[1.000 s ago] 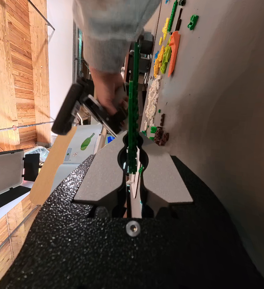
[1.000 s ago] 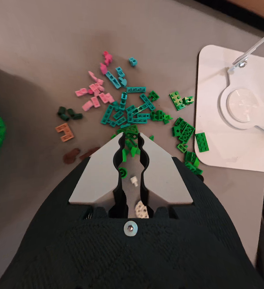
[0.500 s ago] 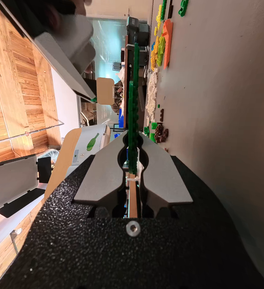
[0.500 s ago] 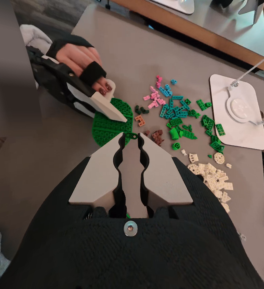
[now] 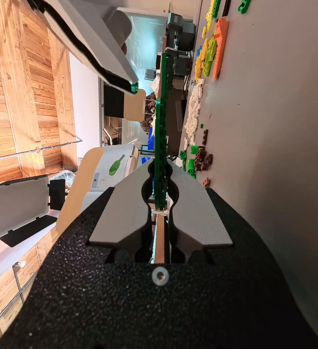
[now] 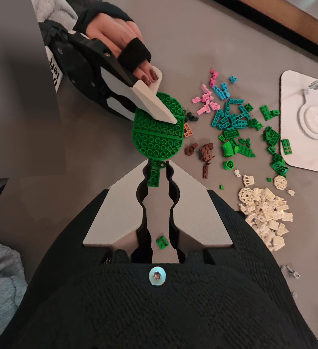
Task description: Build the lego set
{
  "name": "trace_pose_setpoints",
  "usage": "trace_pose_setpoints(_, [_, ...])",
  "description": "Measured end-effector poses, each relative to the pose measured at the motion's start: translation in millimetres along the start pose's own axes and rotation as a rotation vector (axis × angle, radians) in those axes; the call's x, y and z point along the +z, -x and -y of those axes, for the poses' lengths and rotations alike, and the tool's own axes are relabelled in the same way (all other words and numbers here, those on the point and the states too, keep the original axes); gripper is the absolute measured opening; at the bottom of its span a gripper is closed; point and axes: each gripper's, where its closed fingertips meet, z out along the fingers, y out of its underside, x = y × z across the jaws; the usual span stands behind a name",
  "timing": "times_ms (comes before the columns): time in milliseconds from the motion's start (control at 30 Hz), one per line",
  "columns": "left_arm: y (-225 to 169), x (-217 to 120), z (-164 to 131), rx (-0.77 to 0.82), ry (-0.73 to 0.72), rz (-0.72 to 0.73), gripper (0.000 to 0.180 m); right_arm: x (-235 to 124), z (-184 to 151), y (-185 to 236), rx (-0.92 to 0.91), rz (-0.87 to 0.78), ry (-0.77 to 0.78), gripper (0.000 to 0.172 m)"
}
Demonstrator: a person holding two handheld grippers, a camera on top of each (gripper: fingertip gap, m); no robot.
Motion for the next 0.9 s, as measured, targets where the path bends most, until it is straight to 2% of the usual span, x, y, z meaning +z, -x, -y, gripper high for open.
trace_pose_setpoints(900, [-0.8, -3.0, 8.7, 0.037, -0.041, 0.006, 0.005, 17.1, -12.5, 12.4, 0.023, 0.091, 0.103, 0.014])
